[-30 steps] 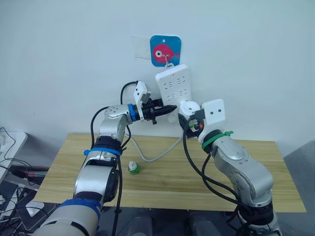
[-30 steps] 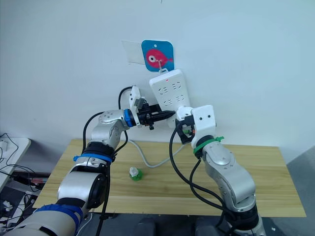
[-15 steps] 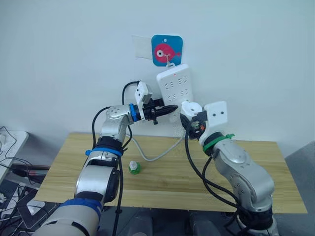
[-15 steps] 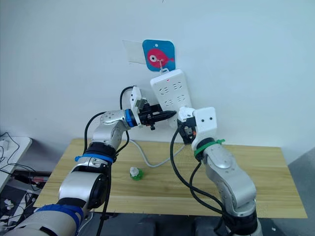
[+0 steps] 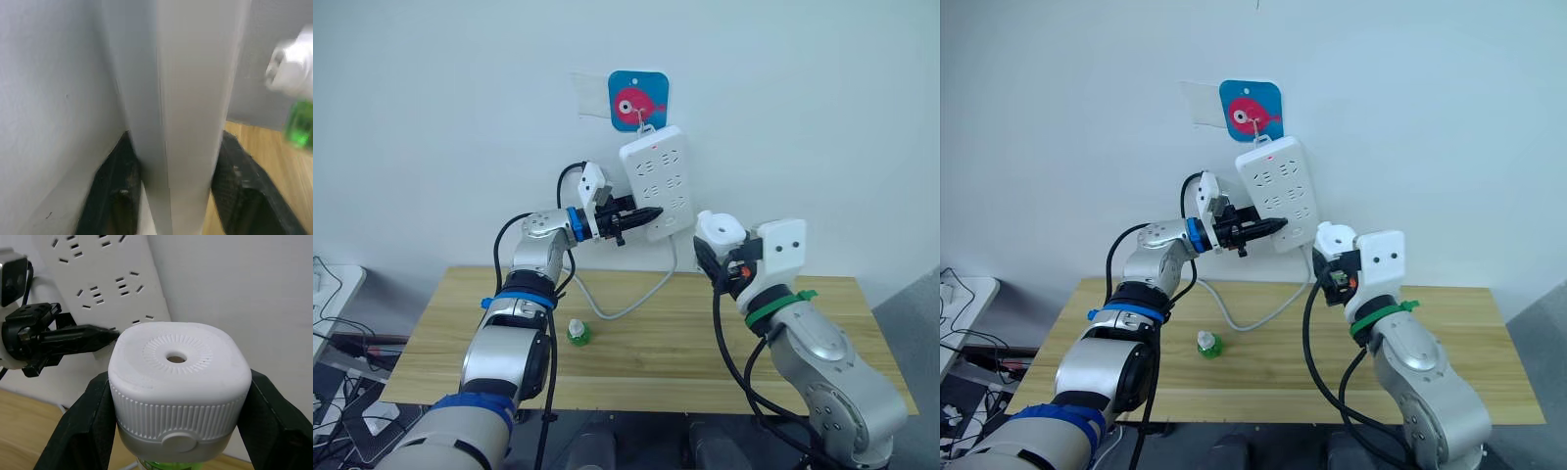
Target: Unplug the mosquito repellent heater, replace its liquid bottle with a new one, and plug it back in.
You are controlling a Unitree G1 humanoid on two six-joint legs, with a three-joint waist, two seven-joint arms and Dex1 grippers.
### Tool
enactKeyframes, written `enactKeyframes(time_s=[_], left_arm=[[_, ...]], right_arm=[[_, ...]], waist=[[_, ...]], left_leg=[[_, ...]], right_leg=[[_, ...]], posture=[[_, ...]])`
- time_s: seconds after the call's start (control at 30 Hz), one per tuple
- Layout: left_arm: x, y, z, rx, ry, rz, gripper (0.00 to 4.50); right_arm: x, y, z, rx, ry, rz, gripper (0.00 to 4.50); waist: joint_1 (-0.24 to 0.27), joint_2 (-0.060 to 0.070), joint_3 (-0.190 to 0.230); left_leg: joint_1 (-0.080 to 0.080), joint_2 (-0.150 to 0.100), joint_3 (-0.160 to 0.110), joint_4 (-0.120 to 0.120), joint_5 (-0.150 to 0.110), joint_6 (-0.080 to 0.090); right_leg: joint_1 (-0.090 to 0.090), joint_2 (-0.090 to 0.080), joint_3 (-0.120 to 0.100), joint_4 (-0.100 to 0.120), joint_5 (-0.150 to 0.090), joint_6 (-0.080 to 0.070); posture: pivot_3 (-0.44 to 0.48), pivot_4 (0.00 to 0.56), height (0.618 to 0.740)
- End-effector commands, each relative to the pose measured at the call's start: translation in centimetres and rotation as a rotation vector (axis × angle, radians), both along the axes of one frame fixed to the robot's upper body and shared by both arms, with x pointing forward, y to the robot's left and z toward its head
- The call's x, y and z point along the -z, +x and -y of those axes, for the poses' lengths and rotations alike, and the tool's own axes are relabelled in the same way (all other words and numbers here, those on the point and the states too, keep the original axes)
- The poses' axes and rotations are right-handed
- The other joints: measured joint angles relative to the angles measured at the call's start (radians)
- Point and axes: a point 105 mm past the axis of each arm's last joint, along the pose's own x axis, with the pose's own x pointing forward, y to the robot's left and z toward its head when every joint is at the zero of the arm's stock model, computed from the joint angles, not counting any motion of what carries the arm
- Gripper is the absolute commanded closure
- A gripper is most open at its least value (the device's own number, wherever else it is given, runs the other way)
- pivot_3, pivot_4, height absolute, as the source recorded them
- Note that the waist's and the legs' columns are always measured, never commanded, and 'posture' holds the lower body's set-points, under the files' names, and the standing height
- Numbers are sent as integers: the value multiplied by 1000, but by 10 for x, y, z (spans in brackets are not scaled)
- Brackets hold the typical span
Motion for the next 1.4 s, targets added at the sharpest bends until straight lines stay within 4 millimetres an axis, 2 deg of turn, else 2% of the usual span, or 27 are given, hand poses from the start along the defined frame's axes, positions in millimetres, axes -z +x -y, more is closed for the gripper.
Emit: enactKeyframes(time_s=[0.03, 0.13, 0.2, 0.23, 0.37, 0.4, 0.47, 0.57, 0.63, 0.7, 0.8, 0.93, 1.23, 1.33, 1.4], left_arm=[[6, -4, -6, 3, 27, -1, 1554], [6, -10, -16, 1, 37, 7, 595], [8, -24, -33, -12, 56, 30, 13], [9, -29, -37, -16, 62, 35, 13], [5, -86, -40, 43, 87, 228, 13], [3, -93, -39, 45, 78, 239, 13], [-2, -113, -29, 78, 46, 285, 13], [-12, -138, -6, 149, -24, 362, 13], [-21, -139, 0, 117, -64, 394, 13], [-20, -135, -4, 78, -60, 381, 13], [-9, -128, -16, 17, -26, 304, 13], [3, -118, -32, -69, 0, 198, 13], [2, -89, -56, -263, -4, 52, 13], [1, -87, -70, -346, 4, 57, 13], [-3, -98, -75, -335, 34, 137, 13]], right_arm=[[-13, -6, 12, 22, 16, 58, 1564], [-15, -5, 20, 47, 28, 61, 1564], [-15, -3, 28, 82, 90, 50, 1564], [-15, -4, 30, 89, 108, 46, 1564], [-13, -5, 37, 129, 361, 8, 1564], [-12, -6, 38, 132, 394, 0, 1564], [-8, -7, 37, 115, 509, -35, 1564], [-2, -10, 35, 66, 694, -86, 1564], [1, -11, 39, 68, 727, -112, 1564], [3, -12, 43, 66, 723, -137, 1564], [4, -14, 44, 60, 720, -161, 1564], [3, -15, 42, 55, 728, -176, 1564], [4, -11, 41, 43, 692, -185, 1564], [4, -10, 44, 49, 670, -181, 1564], [4, -8, 46, 57, 662, -175, 1564]], waist=[[-12, 0, 4], [-28, 1, 15], [-46, 2, 19], [-53, 2, 20], [-62, 5, 23], [-59, 5, 23], [-45, 5, 26], [-30, 9, 30], [-28, 9, 34], [-34, 9, 40], [-52, 9, 46], [-66, 9, 51], [-69, 8, 56], [-68, 8, 56], [-70, 8, 56]], left_leg=[[0, 0, 0, -1, 0, 0], [-2, 1, -1, -2, 0, 0], [-4, 2, -3, -2, 0, 0], [-4, 2, -3, -3, 1, -1], [-9, 5, -3, -6, 2, -4], [-11, 6, -3, -7, 2, -4], [-17, 5, -4, -7, 3, -6], [-19, 2, -7, -7, 6, -12], [-18, -1, -6, -7, 6, -12], [-16, -2, -6, -3, 6, -12], [-14, -3, -5, -2, 7, -11], [-14, -3, -5, -2, 7, -11], [-16, -3, -9, -3, 7, -11], [-16, -3, -9, -3, 7, -12], [-16, -3, -9, -3, 7, -12]], right_leg=[[-1, 0, 0, 0, 0, -1], [-2, 1, -2, 1, 0, -2], [-4, 1, -3, 1, 0, -2], [-5, 1, -2, 2, 0, -3], [-10, 1, -5, 2, -2, -6], [-12, 0, -6, 2, -4, -6], [-17, -5, -9, 3, -4, -6], [-15, -8, -13, 2, -4, -6], [-13, -9, -13, 1, -3, -3], [-10, -10, -11, 1, -2, -1], [-8, -9, -10, 1, -3, 6], [-8, -9, -9, 1, -3, 6], [-8, -9, -12, 1, -3, 5], [-8, -9, -12, 1, -3, 5], [-8, -9, -13, 1, -3, 5]], posture=[[101, 160, 740], [100, 165, 740], [100, 165, 740], [103, 170, 740], [100, 175, 740], [102, 176, 740], [110, 181, 740], [111, 182, 740], [101, 188, 740], [101, 188, 740], [101, 192, 740], [101, 192, 740], [126, 195, 740], [138, 193, 740], [138, 193, 740]])
